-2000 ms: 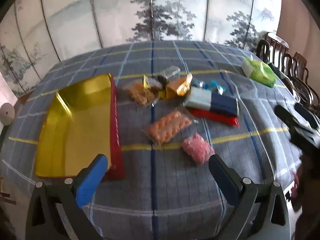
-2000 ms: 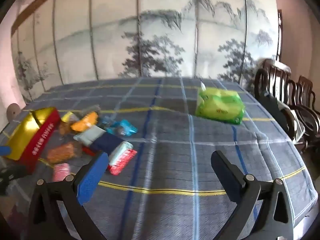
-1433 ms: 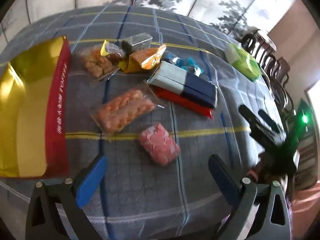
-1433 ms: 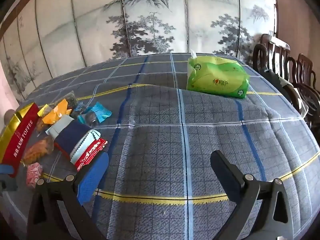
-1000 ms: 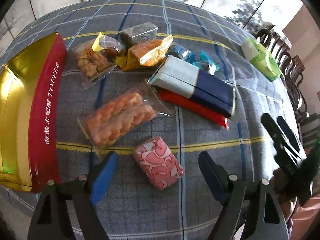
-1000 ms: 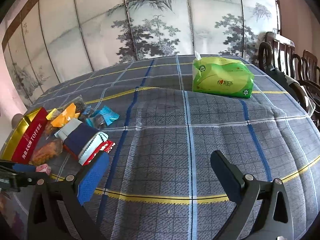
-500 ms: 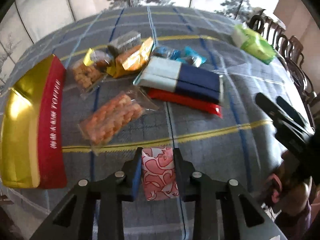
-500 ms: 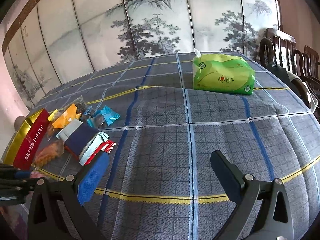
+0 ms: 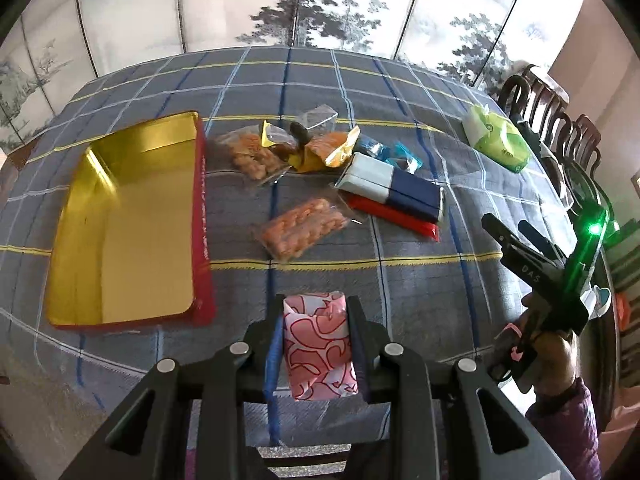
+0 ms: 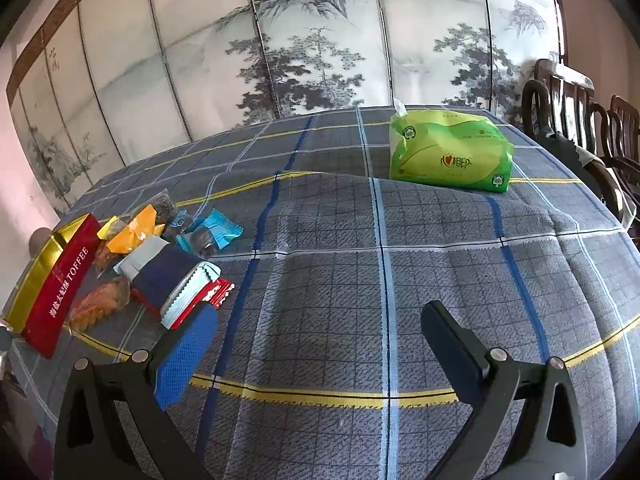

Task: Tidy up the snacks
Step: 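Drop the pink packet into the gold tray while the right gripper grasps the blue-and-white box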

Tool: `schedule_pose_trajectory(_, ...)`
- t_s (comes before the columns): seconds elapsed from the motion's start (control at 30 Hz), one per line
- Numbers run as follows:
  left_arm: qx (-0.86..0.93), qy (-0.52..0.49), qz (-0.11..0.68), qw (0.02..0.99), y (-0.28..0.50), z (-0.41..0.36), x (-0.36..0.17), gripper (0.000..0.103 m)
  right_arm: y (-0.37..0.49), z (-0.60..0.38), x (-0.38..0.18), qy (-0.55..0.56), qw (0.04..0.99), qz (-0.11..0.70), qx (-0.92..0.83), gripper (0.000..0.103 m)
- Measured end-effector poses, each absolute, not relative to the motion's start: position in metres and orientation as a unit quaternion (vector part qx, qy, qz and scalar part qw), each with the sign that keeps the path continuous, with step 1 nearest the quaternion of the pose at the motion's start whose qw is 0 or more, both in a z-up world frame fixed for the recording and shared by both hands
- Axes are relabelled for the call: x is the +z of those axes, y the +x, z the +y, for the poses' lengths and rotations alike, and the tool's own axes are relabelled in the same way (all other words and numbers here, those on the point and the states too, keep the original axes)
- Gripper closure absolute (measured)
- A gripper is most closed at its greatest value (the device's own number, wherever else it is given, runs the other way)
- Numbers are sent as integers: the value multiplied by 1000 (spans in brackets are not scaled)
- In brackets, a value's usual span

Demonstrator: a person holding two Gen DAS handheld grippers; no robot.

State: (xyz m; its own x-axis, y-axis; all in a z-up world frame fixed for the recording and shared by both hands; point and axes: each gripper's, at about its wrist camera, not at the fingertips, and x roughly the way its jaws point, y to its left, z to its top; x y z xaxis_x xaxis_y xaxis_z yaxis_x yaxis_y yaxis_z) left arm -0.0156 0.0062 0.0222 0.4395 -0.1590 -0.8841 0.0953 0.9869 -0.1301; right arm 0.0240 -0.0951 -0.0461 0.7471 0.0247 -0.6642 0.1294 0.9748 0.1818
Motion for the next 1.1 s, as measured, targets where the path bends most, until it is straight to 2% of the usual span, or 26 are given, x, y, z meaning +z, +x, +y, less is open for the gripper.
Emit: schedule_pose_trajectory(1.1,-35,-30,502,864,-16,65,24,74,22,-81,-50,77,926,367,-34,1)
